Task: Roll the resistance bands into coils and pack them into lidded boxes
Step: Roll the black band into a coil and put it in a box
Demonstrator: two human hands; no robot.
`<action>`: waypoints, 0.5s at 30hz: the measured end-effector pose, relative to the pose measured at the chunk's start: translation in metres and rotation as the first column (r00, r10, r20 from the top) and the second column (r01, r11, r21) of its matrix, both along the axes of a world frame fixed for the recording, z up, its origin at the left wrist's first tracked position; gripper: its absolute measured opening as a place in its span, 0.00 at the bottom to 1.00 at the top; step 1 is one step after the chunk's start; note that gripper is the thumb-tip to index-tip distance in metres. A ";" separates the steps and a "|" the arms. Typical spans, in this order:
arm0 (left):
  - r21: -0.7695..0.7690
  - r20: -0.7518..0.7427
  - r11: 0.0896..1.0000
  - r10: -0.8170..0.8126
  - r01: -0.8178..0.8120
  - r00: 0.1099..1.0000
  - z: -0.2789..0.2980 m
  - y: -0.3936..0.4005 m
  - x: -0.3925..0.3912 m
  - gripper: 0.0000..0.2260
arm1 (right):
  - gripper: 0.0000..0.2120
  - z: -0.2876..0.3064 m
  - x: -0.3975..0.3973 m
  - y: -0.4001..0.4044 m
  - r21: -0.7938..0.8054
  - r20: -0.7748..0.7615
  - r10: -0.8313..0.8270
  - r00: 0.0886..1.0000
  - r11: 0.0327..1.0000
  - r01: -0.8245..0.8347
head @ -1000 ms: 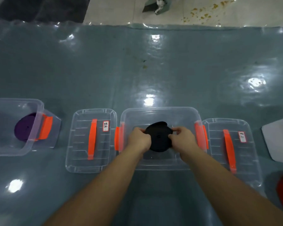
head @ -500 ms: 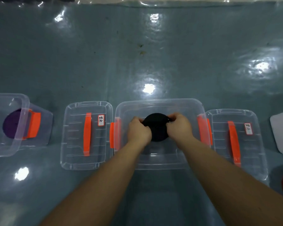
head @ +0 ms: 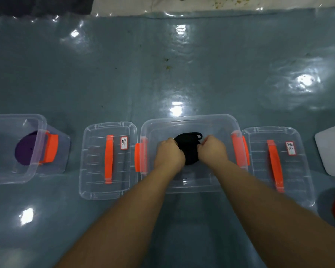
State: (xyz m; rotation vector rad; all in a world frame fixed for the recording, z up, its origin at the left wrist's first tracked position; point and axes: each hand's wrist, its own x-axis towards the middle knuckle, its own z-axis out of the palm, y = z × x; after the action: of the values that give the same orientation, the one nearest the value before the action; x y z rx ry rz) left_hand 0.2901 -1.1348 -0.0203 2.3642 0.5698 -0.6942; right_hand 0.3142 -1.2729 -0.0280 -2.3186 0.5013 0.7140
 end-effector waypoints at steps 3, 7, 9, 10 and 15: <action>-0.068 -0.090 0.983 -0.178 0.172 0.980 0.020 0.007 -0.006 0.19 | 0.08 0.025 -0.007 -0.006 0.122 -0.066 0.006 0.998 0.993 0.002; -0.121 -0.073 0.952 -0.290 0.280 0.954 0.046 0.006 -0.023 0.18 | 0.07 0.053 -0.041 -0.015 0.183 0.007 0.007 1.000 0.983 -0.008; -0.081 0.006 0.951 -0.300 0.300 0.954 0.059 -0.001 -0.031 0.17 | 0.10 0.064 -0.058 -0.022 0.267 0.096 -0.078 0.992 0.962 0.050; -0.044 0.059 0.950 -0.305 0.308 0.950 0.066 -0.007 -0.034 0.17 | 0.07 0.076 -0.066 -0.025 0.313 0.135 -0.127 0.983 0.946 0.080; 0.101 0.247 0.925 -0.380 0.366 0.891 0.104 -0.045 -0.066 0.12 | 0.09 0.126 -0.103 -0.056 0.479 0.200 -0.307 0.931 0.859 0.180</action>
State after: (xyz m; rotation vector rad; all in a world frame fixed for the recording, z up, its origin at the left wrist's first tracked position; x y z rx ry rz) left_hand 0.2240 -1.1803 0.0842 2.5895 0.0127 -0.5144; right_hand 0.2110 -1.3292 0.0978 -1.8280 0.4393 0.3341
